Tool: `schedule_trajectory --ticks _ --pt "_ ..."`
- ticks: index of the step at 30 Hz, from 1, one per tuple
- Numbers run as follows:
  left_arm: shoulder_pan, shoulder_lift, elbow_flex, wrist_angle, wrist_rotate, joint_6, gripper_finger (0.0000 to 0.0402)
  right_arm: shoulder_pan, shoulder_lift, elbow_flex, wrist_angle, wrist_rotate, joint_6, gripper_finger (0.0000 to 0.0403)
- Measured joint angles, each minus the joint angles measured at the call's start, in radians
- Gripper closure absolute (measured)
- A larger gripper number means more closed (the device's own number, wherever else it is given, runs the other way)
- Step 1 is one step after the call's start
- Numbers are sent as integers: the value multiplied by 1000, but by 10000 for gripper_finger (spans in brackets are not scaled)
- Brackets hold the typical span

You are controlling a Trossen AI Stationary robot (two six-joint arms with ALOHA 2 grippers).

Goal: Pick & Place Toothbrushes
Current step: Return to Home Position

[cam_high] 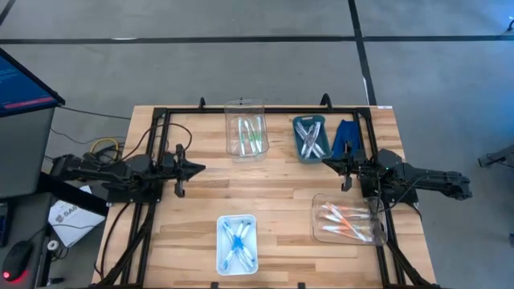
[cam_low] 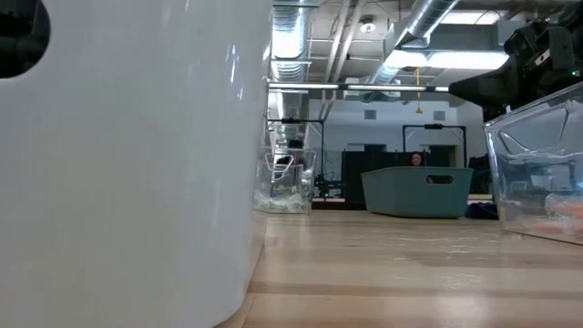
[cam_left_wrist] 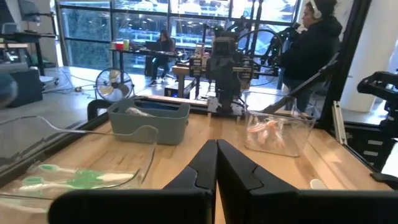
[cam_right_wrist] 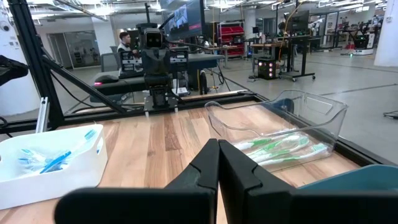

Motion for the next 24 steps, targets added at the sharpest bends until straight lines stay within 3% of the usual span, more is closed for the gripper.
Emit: schedule_trajectory --ticks 24 --pt "50 -5 -23 -26 34 -11 401 0 0 0 0 0 0 403"
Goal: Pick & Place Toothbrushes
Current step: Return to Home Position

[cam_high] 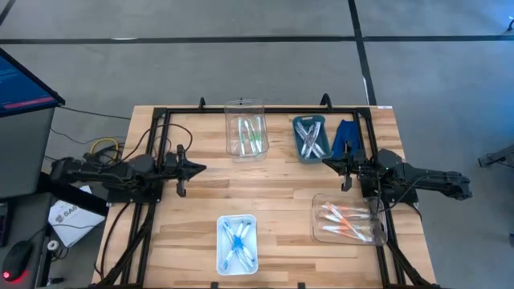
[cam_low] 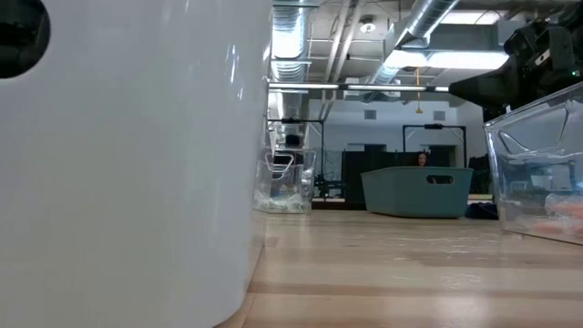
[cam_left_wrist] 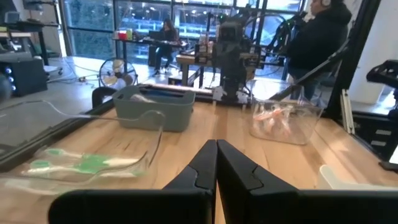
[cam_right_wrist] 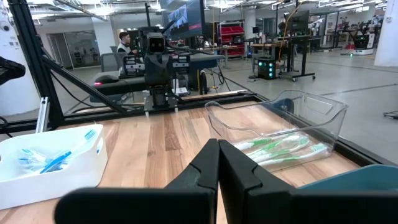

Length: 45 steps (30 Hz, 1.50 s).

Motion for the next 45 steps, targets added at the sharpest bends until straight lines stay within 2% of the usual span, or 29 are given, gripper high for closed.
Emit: schedule_trajectory --ticks 7,15,21,28,35,45 --pt "41 0 0 -69 7 -6 401 0 0 0 0 0 0 403" --pt "73 0 0 -76 50 -5 401 0 0 0 0 0 0 403" --pt "94 0 0 -168 17 21 401 0 0 0 0 0 0 403" --pt "101 4 0 -170 12 40 401 0 0 0 0 0 1 403" --pt "101 53 0 -171 12 45 396 0 0 0 0 0 54 403" --pt "100 124 -1 -167 5 45 398 0 0 0 0 0 2 403"
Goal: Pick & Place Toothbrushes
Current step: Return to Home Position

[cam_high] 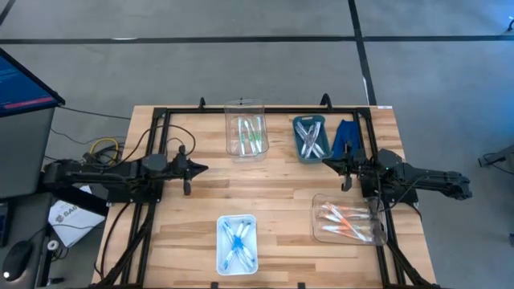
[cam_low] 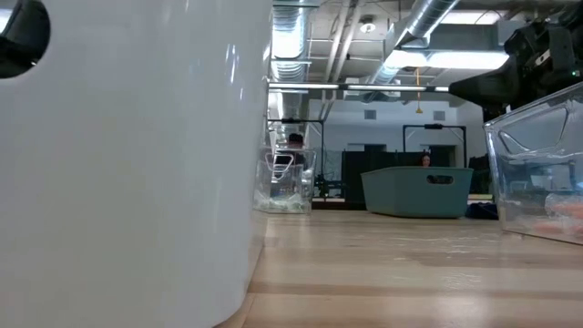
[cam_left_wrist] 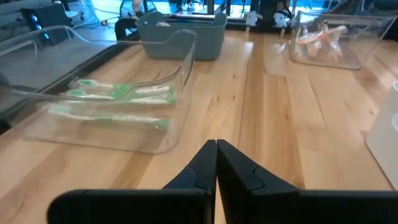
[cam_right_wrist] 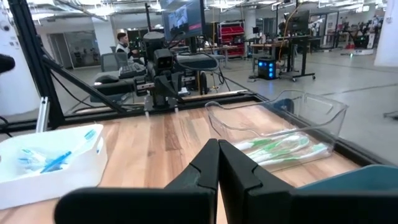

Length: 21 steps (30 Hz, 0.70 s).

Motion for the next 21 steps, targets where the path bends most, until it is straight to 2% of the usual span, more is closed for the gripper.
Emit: schedule_trajectory --ticks 21 --pt "0 10 0 17 -1 -1 399 0 0 0 0 0 -9 403"
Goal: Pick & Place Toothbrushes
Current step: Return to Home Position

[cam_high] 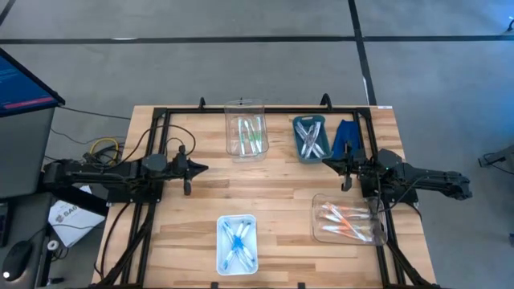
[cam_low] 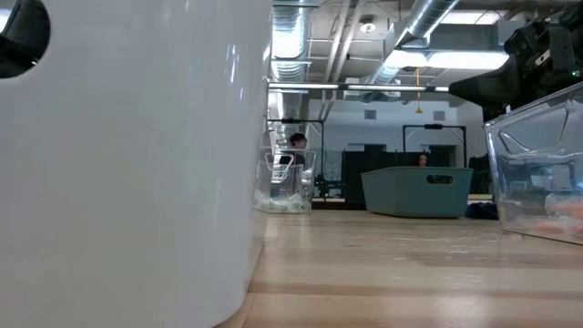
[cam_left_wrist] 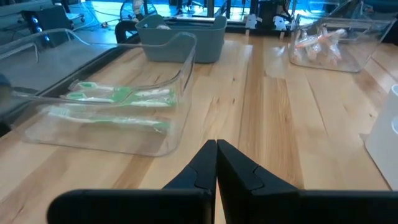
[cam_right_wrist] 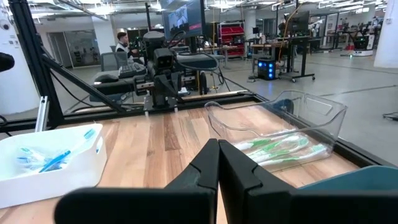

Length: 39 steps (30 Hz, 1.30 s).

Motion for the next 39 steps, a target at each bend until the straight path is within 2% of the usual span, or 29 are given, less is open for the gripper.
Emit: schedule_trajectory --ticks 39 --pt "0 0 0 16 0 0 399 0 0 0 0 0 0 403"
